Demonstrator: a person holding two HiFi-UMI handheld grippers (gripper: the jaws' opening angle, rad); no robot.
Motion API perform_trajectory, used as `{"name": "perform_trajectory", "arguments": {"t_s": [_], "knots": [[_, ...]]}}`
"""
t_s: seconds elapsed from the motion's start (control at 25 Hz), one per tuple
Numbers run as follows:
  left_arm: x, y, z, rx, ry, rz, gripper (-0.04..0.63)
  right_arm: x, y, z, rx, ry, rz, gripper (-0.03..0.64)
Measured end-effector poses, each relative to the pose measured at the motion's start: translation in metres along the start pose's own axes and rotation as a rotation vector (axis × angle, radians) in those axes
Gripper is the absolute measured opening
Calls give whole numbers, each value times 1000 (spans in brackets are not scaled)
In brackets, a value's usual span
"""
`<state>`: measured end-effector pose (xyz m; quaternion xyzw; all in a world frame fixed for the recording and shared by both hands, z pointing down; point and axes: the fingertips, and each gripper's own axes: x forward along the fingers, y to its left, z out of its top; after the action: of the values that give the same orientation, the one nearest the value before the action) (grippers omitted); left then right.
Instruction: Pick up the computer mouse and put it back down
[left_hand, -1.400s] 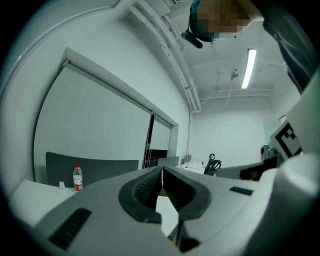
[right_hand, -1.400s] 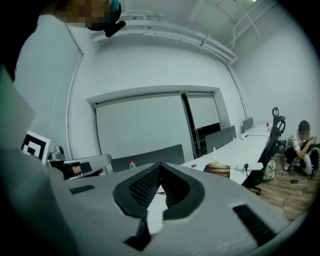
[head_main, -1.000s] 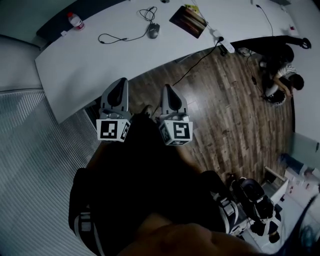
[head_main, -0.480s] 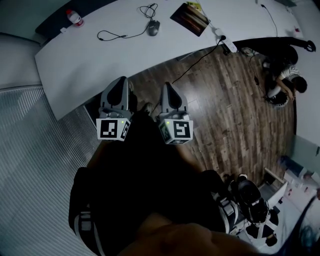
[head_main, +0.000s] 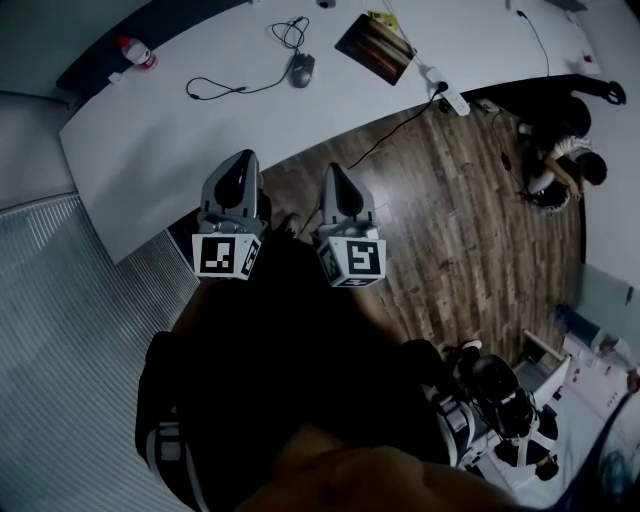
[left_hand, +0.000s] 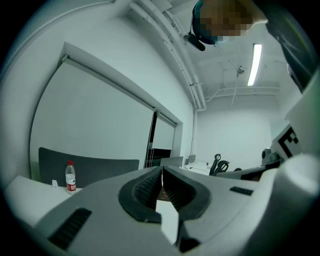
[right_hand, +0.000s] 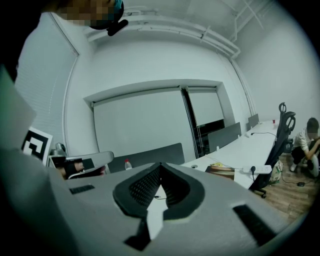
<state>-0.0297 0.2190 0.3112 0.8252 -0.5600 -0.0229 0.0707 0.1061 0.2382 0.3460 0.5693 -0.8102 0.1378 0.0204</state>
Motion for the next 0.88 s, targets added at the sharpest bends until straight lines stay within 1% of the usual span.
{"name": "perform_trajectory", "arguments": {"t_s": [0.36, 0.64, 0.76, 0.88], "knots": [[54, 41, 5, -19, 7, -41, 6, 66, -1, 9, -9, 18, -31, 0], [90, 66, 5, -25, 19, -96, 6, 109, 0, 7, -14, 55, -62, 0], [103, 83, -4, -42, 19, -114, 6, 130, 2, -4, -21, 74, -91, 2], [110, 98, -19, -47, 54, -142, 6, 149, 6, -11, -21, 87, -111, 2]]}}
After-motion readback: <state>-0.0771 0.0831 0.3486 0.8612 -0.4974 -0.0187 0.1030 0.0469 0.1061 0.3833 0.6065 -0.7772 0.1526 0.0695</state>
